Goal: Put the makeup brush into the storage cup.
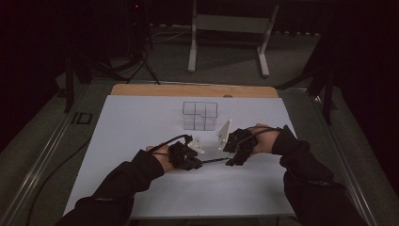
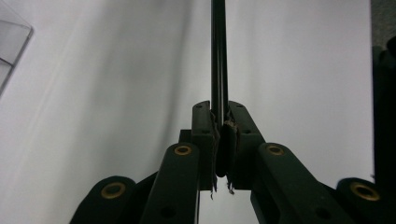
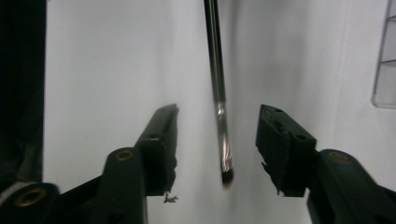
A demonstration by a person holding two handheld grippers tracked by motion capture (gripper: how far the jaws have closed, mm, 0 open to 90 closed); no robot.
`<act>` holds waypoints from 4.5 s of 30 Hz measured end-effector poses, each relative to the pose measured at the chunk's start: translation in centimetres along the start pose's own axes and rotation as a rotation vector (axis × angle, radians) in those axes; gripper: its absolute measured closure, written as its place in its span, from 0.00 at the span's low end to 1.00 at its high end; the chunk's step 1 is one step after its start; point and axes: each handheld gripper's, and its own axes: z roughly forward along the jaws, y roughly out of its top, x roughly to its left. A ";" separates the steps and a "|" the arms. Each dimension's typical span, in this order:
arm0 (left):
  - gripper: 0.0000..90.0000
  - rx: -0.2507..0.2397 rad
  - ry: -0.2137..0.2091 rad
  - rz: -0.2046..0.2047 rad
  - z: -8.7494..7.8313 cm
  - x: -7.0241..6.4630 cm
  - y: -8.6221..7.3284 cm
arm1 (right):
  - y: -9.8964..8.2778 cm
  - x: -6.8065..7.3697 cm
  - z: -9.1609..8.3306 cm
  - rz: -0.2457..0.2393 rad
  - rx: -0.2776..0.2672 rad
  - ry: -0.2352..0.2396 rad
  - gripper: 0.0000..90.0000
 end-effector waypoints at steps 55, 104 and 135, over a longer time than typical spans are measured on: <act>0.95 -0.578 0.255 -0.463 -4.9 -2.1 -10.9 | -3.2 5.5 0.4 0.518 -0.790 -0.421 0.13; 0.95 -0.704 0.341 -0.503 -3.4 -3.2 -12.2 | 2.1 6.0 -2.0 0.594 -0.858 -0.470 0.11; 0.95 -0.708 0.343 -0.482 -3.5 -3.2 -12.2 | 5.7 1.5 0.3 0.982 -0.995 -0.203 0.48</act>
